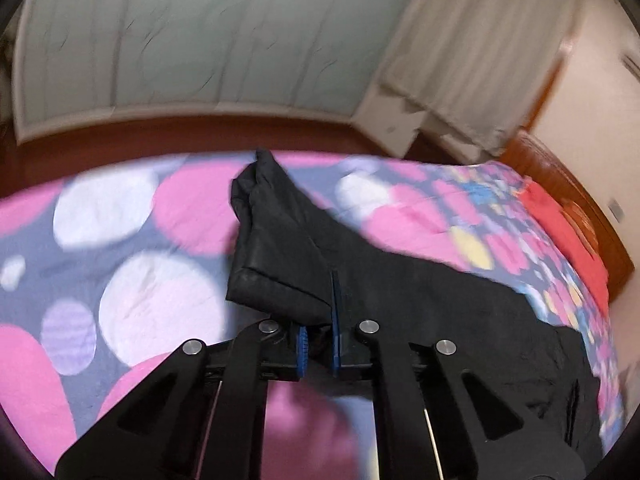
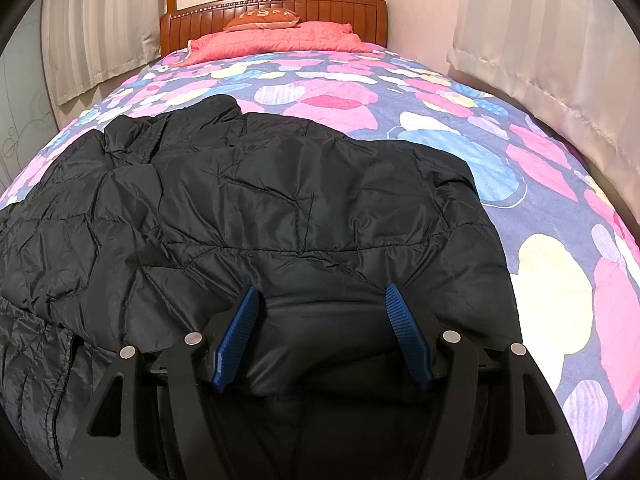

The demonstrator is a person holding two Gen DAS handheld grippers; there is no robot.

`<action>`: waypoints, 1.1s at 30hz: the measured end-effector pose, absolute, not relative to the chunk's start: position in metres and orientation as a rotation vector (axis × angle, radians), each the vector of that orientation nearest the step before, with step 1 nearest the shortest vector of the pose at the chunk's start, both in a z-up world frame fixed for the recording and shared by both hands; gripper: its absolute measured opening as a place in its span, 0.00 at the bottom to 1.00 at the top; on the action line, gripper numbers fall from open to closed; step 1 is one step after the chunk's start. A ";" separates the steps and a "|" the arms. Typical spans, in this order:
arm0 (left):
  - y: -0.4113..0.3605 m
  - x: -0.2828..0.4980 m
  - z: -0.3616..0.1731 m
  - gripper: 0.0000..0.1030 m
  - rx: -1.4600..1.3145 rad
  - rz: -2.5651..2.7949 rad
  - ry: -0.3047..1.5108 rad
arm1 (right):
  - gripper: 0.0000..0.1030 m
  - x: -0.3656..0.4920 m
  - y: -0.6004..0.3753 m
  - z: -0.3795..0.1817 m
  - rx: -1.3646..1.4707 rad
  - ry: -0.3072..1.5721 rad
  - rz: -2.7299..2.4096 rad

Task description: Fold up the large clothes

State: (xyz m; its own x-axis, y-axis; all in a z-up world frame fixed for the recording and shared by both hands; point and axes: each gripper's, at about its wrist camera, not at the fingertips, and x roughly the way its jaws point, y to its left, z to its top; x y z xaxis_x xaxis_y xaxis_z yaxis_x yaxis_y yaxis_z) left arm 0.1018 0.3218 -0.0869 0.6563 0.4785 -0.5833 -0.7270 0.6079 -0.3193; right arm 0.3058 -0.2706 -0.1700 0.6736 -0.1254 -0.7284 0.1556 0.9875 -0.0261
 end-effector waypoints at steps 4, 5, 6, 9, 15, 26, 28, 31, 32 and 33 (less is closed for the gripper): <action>0.269 0.124 -0.049 0.08 -0.428 0.613 0.437 | 0.64 0.306 -0.270 -0.170 0.039 0.816 -0.158; 0.252 0.131 -0.041 0.08 -0.396 0.574 0.435 | 0.64 0.305 -0.270 -0.170 0.040 0.816 -0.158; 0.234 0.136 -0.037 0.07 -0.368 0.539 0.438 | 0.64 0.305 -0.270 -0.170 0.040 0.816 -0.158; 0.177 0.170 -0.029 0.07 -0.258 0.441 0.463 | 0.64 0.305 -0.271 -0.169 0.041 0.815 -0.157; 0.065 0.224 -0.036 0.07 -0.084 0.244 0.519 | 0.64 0.306 -0.272 -0.168 0.043 0.814 -0.154; -0.073 0.272 -0.102 0.08 0.076 0.025 0.679 | 0.64 0.305 -0.272 -0.169 0.041 0.812 -0.156; -0.080 0.284 -0.111 0.12 0.080 0.007 0.720 | 0.64 0.305 -0.271 -0.169 0.040 0.812 -0.157; -0.087 0.278 -0.117 0.42 0.073 -0.020 0.748 | 0.64 0.305 -0.272 -0.169 0.041 0.812 -0.157; -0.086 0.275 -0.116 0.53 0.068 -0.018 0.742 | 0.64 0.305 -0.272 -0.169 0.041 0.812 -0.157; -0.086 0.271 -0.114 0.54 0.065 -0.016 0.732 | 0.64 0.304 -0.271 -0.169 0.042 0.811 -0.157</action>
State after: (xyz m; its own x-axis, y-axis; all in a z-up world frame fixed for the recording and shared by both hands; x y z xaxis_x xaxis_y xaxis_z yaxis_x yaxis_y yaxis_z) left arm 0.2711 -0.0856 -0.1136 0.7441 0.0078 -0.6680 0.0376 0.9979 0.0535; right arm 0.3040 -0.2712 -0.1692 0.6777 -0.1236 -0.7249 0.1554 0.9876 -0.0231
